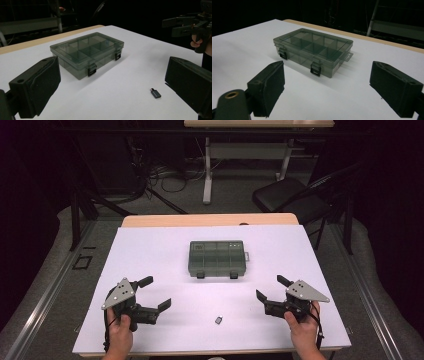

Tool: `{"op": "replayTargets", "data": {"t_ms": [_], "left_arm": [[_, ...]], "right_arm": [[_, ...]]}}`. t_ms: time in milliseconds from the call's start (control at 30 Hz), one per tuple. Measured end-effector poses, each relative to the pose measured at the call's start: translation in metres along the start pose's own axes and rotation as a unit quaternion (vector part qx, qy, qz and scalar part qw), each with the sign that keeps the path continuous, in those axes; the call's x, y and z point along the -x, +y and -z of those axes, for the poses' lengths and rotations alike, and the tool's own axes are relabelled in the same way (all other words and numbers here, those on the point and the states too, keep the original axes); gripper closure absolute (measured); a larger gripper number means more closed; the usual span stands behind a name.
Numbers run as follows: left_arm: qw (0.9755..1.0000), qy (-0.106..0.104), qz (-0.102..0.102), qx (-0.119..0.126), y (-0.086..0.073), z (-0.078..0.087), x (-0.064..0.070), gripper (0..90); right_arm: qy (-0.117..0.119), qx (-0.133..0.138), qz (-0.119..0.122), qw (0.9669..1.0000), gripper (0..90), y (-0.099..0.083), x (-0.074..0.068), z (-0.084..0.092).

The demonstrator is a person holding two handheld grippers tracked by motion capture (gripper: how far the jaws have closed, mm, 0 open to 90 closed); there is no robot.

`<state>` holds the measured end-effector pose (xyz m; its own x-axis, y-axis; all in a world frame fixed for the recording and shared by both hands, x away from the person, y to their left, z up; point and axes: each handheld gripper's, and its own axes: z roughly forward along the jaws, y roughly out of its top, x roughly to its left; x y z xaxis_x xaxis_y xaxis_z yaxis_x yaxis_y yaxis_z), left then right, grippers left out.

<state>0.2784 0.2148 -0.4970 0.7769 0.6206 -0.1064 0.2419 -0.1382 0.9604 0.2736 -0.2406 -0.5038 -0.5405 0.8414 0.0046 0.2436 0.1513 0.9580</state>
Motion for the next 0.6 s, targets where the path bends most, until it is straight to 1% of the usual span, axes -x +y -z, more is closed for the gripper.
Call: {"op": "replayTargets", "data": {"t_ms": [67,100,167,233,267,333,400,467,533,600], "left_arm": [[1.0000,0.001,0.001,0.004,0.000,-0.001,0.000,0.0],[1.0000,0.003,0.000,0.001,0.000,-0.002,0.001,0.0],[1.0000,0.004,0.000,-0.005,0.001,-0.003,0.001,0.0],[0.9999,-0.002,0.005,-0.009,0.001,-0.005,0.001,0.0],[0.9999,0.002,0.007,-0.014,0.002,-0.006,0.001,0.0],[0.9997,0.000,0.013,-0.018,0.003,-0.010,0.001,0.0],[0.9996,0.002,0.017,-0.024,0.004,-0.013,0.002,0.0],[0.9994,0.005,0.022,-0.027,0.004,-0.015,0.002,0.0],[0.9989,0.006,0.029,-0.035,0.003,-0.017,0.002,0.0],[0.9984,0.016,0.035,-0.042,0.003,-0.019,0.002,0.0]], "right_arm": [[-0.003,-0.002,0.003,1.0000,12.3,0.000,0.000,0.000],[-0.008,-0.008,0.011,0.9999,11.6,0.000,-0.002,-0.001],[-0.010,-0.012,0.014,0.9998,10.1,0.000,-0.004,-0.002],[-0.012,-0.017,0.015,0.9997,8.8,0.001,-0.005,-0.002],[-0.015,-0.018,0.016,0.9996,8.3,0.001,-0.005,-0.003],[-0.020,-0.020,0.014,0.9995,5.8,0.001,-0.005,-0.005],[-0.019,-0.031,0.013,0.9993,3.5,0.002,-0.005,-0.006],[-0.018,-0.034,0.006,0.9992,2.8,0.002,-0.005,-0.007],[-0.018,-0.038,0.004,0.9991,1.9,0.002,-0.005,-0.008],[-0.020,-0.037,0.002,0.9991,1.7,0.003,-0.005,-0.008]]}}
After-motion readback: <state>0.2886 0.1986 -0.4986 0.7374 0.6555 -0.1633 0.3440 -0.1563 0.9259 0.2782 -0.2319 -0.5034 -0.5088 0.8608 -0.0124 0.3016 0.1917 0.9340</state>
